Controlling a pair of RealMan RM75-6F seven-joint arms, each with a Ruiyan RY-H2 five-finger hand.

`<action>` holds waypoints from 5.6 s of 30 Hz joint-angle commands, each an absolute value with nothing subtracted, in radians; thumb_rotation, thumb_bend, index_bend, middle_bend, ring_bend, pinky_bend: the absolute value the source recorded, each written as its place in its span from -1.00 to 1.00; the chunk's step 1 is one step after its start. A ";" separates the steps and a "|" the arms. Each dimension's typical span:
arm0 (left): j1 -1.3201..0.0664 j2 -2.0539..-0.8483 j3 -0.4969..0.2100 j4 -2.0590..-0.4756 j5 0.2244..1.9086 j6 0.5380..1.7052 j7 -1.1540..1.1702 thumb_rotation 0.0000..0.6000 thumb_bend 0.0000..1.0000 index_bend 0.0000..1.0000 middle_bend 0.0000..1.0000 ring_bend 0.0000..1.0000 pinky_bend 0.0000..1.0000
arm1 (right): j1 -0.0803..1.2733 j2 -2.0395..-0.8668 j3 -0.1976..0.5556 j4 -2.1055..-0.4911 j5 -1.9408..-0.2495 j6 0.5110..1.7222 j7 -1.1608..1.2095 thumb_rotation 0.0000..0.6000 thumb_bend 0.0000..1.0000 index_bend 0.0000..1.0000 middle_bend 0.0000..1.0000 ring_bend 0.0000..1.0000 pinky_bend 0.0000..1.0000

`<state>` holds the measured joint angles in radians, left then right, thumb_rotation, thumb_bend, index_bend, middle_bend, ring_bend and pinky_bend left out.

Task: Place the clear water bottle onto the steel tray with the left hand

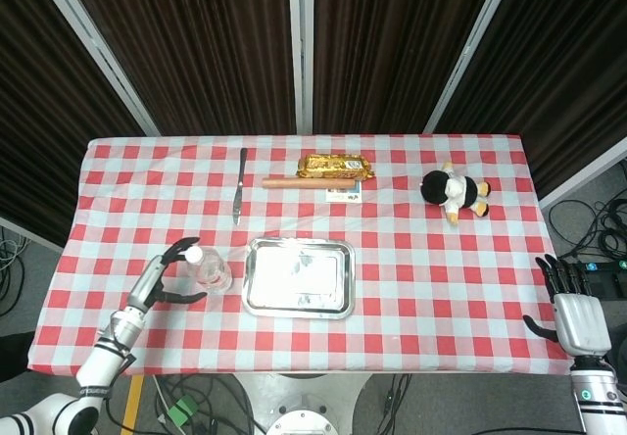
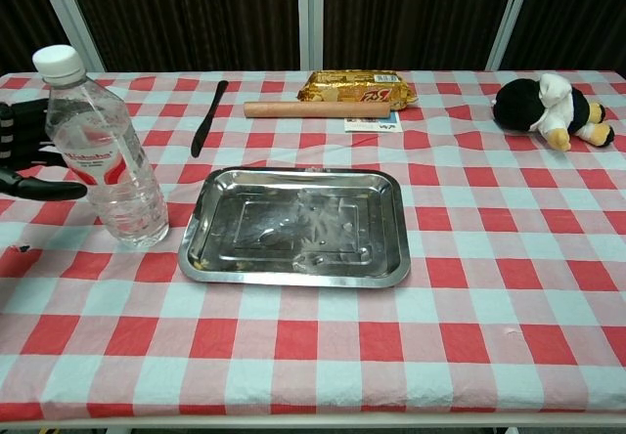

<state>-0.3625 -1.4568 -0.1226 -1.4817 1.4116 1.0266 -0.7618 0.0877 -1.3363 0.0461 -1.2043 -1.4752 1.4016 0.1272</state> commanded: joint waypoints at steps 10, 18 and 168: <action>-0.419 -1.489 -0.117 -1.440 1.428 0.987 -0.801 1.00 -1.00 -0.58 -0.49 -0.69 -0.57 | 0.092 -1.333 0.052 -1.200 -1.464 1.388 0.140 1.00 -0.78 -0.87 -0.91 -1.00 -1.00; -0.447 -1.497 -0.127 -1.437 1.404 0.959 -0.820 1.00 -0.95 -0.34 -0.25 -0.61 -0.55 | 0.093 -1.330 0.055 -1.200 -1.459 1.385 0.148 1.00 -0.78 -0.87 -0.91 -1.00 -1.00; -0.649 -1.941 -0.165 -1.211 1.423 1.166 -0.544 1.00 -0.71 0.07 0.16 -0.15 -0.16 | 0.097 -1.336 0.060 -1.166 -1.432 1.343 0.187 1.00 -0.77 -0.87 -0.91 -1.00 -1.00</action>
<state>-0.6505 -1.9366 -0.1686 -1.2154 1.4202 1.1635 -0.5391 0.0967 -1.3355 0.0595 -1.1656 -1.4317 1.3425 0.1870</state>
